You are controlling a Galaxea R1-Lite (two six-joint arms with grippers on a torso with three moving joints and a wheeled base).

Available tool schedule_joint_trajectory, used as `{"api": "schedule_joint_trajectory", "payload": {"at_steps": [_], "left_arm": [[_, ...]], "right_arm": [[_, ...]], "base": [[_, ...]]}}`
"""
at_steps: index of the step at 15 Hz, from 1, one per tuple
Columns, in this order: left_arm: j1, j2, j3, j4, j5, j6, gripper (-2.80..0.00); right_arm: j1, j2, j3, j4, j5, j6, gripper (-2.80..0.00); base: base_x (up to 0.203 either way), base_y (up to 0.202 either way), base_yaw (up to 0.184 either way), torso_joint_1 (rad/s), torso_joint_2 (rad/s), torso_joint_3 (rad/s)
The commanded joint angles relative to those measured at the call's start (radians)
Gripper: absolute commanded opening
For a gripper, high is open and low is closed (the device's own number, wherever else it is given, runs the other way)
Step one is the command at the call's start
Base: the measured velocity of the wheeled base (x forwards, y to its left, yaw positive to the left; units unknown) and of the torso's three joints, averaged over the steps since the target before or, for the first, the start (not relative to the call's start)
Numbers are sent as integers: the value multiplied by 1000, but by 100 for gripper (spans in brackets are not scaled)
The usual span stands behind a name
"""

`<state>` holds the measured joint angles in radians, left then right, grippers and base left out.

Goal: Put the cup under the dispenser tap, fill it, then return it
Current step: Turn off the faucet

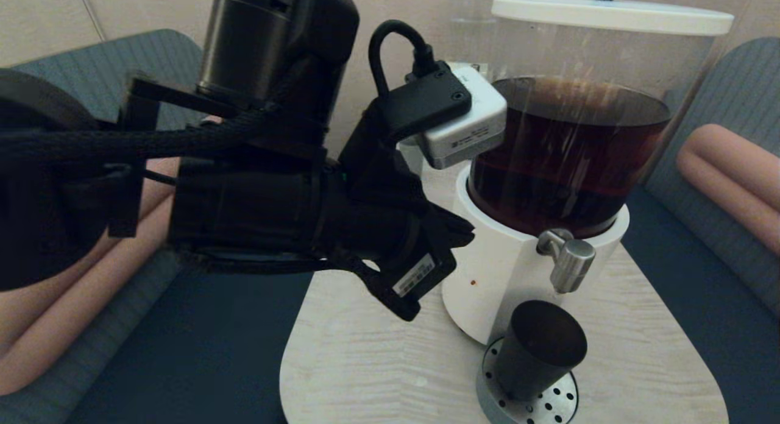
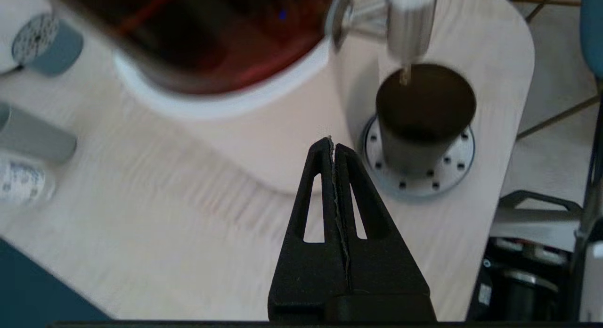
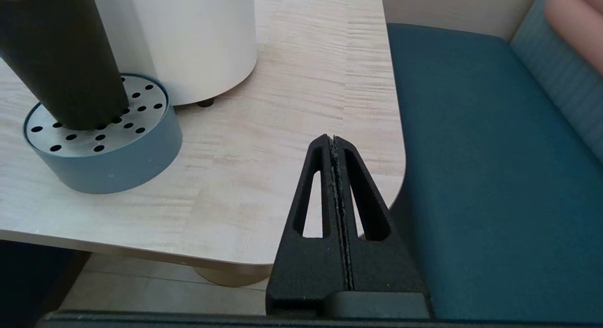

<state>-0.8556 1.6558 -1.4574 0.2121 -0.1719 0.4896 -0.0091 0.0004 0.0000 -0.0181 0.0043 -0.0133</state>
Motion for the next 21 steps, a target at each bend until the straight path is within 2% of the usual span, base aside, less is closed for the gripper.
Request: {"api": "schedule_joint_trajectory", "payload": {"at_steps": [1, 9, 21], "left_arm": [[-17, 46, -28, 7, 9, 3, -280], [-57, 107, -32, -62, 29, 1, -280], [-80, 202, -110, -100, 52, 3, -280]], "right_arm": [[0, -2, 6, 0, 0, -1, -280], [0, -2, 6, 0, 0, -1, -280], [0, -2, 6, 0, 0, -1, -280]], "base": [[0, 0, 0, 0, 0, 0], [0, 0, 0, 0, 0, 0], [0, 0, 0, 0, 0, 0]]}}
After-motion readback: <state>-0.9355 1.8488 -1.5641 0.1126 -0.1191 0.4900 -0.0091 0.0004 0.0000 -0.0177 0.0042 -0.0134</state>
